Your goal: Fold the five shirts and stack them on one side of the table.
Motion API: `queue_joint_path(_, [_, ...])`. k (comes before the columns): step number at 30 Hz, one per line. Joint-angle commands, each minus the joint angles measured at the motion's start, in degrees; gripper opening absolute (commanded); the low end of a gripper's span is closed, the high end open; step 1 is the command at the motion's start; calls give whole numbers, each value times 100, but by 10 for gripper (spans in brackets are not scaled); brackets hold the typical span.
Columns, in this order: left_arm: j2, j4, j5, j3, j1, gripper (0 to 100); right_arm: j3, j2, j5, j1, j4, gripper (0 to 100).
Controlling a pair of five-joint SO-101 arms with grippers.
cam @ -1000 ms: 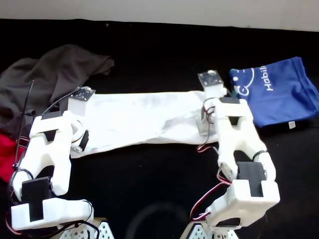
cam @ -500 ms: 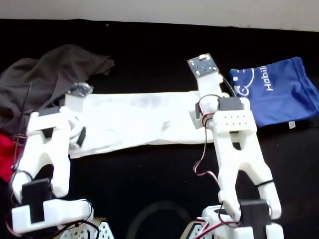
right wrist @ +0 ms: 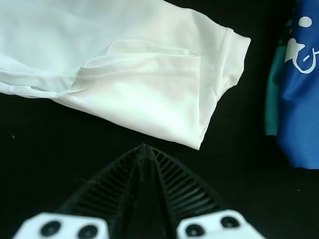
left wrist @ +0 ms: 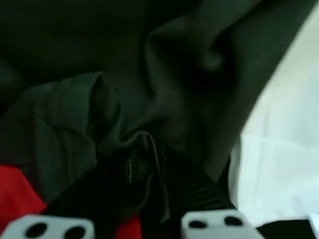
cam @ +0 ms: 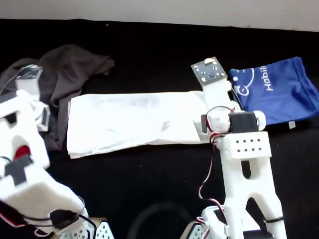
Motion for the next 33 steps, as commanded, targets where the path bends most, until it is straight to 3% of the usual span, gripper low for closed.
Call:
queue_joint_path(1, [1086,-79,44,-1253,-462,107,-13,-215,44,-48,84,6])
queue_joint_path(11, [3125,-70,-237,-4980,-1903,107,576,-277,18,-57,75,6])
queue_joint_path(15, [3495,800,-369,-6141,-1974,107,576,-286,9,-57,84,6])
queue_joint_path(21, [3503,2435,53,-7855,-1719,111,611,-725,9,-66,119,6])
queue_joint_path(27, [3512,4176,88,-9341,-963,112,637,-1798,44,-66,769,6])
queue_joint_path(33, [3345,4484,730,-9543,-242,114,945,-2167,44,-57,927,6])
